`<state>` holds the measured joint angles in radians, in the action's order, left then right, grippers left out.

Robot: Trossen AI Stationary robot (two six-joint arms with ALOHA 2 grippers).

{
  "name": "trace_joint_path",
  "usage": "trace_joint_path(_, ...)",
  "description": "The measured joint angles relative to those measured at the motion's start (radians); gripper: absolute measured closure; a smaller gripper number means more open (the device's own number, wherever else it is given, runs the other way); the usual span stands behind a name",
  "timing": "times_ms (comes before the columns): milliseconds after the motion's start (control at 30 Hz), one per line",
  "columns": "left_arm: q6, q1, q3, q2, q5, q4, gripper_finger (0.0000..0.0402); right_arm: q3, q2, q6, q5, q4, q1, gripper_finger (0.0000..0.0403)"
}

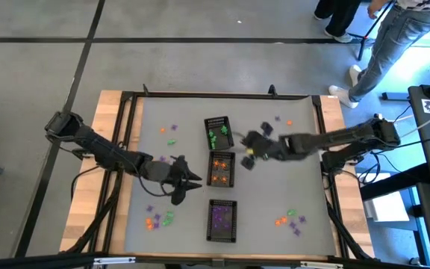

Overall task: Sort Halloween decoration
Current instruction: Put the orange spider toy into the middle black bin

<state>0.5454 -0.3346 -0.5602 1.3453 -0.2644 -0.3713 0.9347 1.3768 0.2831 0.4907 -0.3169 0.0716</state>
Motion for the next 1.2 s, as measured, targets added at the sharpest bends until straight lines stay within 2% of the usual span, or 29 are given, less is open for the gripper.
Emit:
trace_joint_path(167, -0.010, 0.046, 0.001, -0.073, -0.005, 0.153, 0.0278, 0.000, 0.066, -0.095, -0.240, 0.199, -0.195, 0.0382)
trace_joint_path(333, -0.078, 0.091, 0.001, -0.118, -0.011, 0.211, 0.0278, 0.000, 0.162, -0.113, -0.490, 0.384, -0.320, 0.0381)
trace_joint_path(467, -0.131, 0.139, 0.001, -0.144, -0.011, 0.256, 0.0278, 0.000, 0.224, -0.149, -0.581, 0.430, -0.374, 0.0376)
trace_joint_path(600, -0.143, 0.205, 0.001, -0.172, 0.000, 0.310, 0.0278, 0.000, 0.242, -0.170, -0.644, 0.393, -0.416, 0.0331)
trace_joint_path(733, -0.173, 0.295, 0.001, -0.212, 0.064, 0.343, 0.0278, 0.000, 0.226, -0.236, -0.637, 0.368, -0.441, 0.0266)
trace_joint_path(867, -0.250, 0.390, 0.001, -0.256, 0.118, 0.367, 0.0278, 0.009, 0.174, -0.315, -0.536, 0.262, -0.468, 0.0220)
trace_joint_path(1033, -0.329, 0.506, 0.002, -0.286, 0.133, 0.408, 0.0278, 0.046, 0.072, -0.310, -0.324, -0.021, -0.562, 0.0206)
trace_joint_path(1133, -0.364, 0.576, 0.002, -0.287, 0.136, 0.407, 0.0278, 0.047, 0.045, -0.227, -0.301, -0.201, -0.660, 0.0206)
trace_joint_path(1200, -0.387, 0.626, 0.002, -0.286, 0.172, 0.408, 0.0278, 0.042, 0.048, -0.206, -0.299, -0.312, -0.735, 0.0206)
